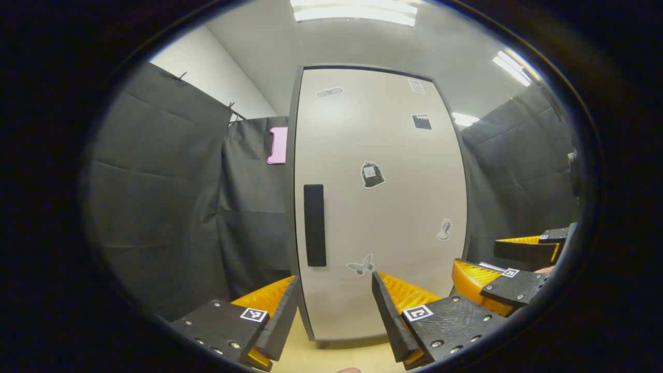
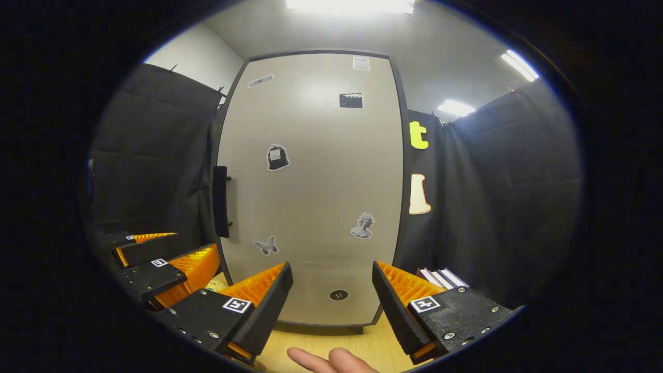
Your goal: Open the cabinet door with the right hand, grasp the bottle in the cabinet with the left hand and place it on the coaster, then close the cabinet door with the right hand.
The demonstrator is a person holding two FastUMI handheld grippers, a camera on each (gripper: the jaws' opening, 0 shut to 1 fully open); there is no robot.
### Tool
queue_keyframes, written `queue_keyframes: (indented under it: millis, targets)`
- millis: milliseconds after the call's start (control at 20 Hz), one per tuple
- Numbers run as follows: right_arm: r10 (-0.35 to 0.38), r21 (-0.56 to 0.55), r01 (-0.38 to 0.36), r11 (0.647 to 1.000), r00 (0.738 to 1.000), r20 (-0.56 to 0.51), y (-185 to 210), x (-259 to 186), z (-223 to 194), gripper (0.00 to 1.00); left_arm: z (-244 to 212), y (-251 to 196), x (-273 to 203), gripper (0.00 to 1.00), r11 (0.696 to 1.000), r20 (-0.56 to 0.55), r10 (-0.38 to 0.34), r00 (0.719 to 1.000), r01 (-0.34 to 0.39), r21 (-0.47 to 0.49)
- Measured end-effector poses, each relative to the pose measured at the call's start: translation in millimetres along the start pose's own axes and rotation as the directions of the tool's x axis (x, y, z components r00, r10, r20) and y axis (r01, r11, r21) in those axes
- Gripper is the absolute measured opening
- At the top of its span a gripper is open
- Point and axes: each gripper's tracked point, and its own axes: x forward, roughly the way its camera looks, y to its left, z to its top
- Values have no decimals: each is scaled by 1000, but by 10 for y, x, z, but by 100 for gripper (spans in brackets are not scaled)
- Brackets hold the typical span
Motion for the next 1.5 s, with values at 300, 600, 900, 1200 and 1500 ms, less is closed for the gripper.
queue_keyframes:
  millis: [300, 600, 900, 1200, 1500]
  targets:
    - [-3, 5, 3, 1000, 1000, -2, -39, -43, 1, 95, -17, -9, 0, 79, 999, -1, -10, 1000, 10, -34]
    - [0, -2, 0, 1000, 1000, -2, -21, -64, 6, 95, 9, 6, -33, 79, 999, 12, -8, 1000, 9, -35]
    - [16, -20, -16, 1000, 1000, 6, 46, -18, 42, 95, 35, 53, -76, 79, 999, 18, -2, 1000, 3, -36]
    - [7, -34, -6, 999, 1000, 15, 91, 209, 134, 95, 26, 286, -179, 79, 1000, 25, 29, 999, -29, -5]
    - [52, -33, -51, 998, 998, 32, 411, 492, 287, 95, -196, 746, -551, 79, 994, -23, 105, 994, -105, -19]
